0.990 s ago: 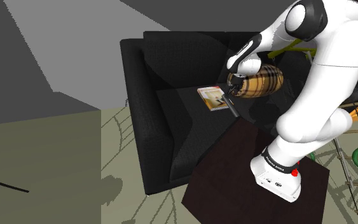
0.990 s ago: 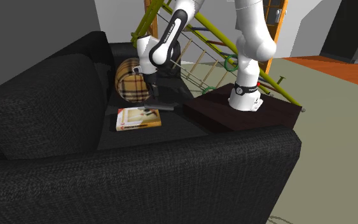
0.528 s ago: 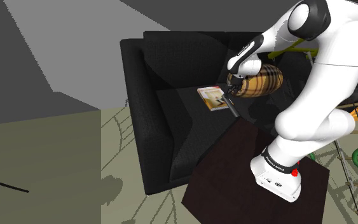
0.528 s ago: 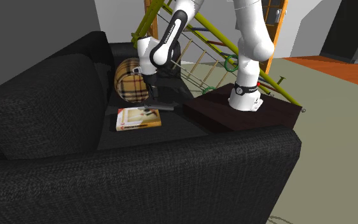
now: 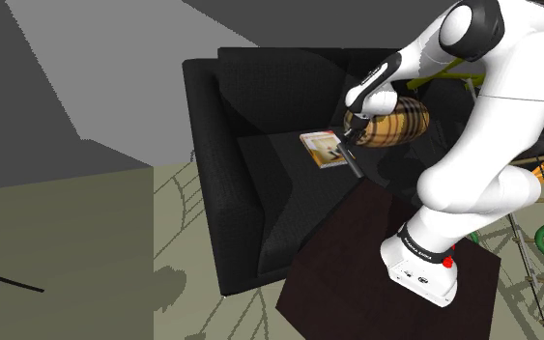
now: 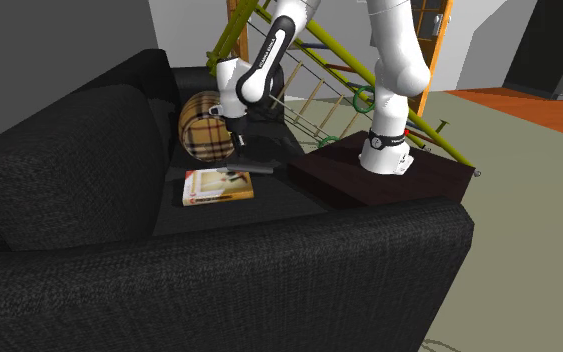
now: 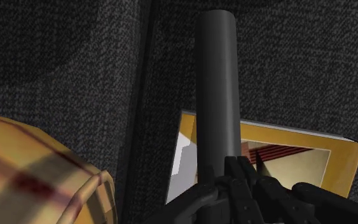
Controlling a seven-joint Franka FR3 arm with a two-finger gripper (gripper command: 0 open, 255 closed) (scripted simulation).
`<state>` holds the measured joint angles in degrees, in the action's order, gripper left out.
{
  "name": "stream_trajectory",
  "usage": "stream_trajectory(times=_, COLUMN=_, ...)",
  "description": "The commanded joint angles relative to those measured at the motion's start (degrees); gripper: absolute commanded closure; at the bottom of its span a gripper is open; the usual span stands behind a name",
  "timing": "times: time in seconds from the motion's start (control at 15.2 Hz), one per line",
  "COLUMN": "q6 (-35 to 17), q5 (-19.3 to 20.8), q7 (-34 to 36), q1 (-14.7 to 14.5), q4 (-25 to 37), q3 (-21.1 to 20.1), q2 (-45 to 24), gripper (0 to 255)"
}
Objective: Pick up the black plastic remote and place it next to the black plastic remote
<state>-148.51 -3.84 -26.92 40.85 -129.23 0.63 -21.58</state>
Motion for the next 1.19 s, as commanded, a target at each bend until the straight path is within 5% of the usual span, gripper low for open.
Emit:
stream_trajectory(times=0.0, q6=-0.10, q5=-4.55, q7=0.11, q1=0.65, q4=-0.78, q3=0.80, q2=-0.31, gripper=255)
stream_trajectory(times=0.13, q6=-0.01, q5=-4.56, q7=-0.06, q1=0.77, q4=-1.06, q3=0.84, q2=0.06, gripper=255)
stream_trajectory(times=0.2, q6=-0.03, q5=-0.27, q7=-0.07, q1=0.05, q4=-0.60, q3=-0.01, q2=0.28, gripper=255)
stream_trajectory(times=0.26, q6=-0.03, q5=-0.26, q7=-0.07, q1=0.06, q4=-0.60, q3=-0.01, q2=0.28, gripper=0)
stream_trajectory(times=0.53, q6=-18.27, q5=-0.69, q7=-1.70, q1=1.32, q4=-14.83, q3=0.62, q2=3.95, gripper=0)
stream_trajectory(times=1.12, q6=-23.18, q5=-1.39, q7=-2.32, q1=2.08, q4=-12.52, q3=-0.35, q2=-3.25, gripper=0)
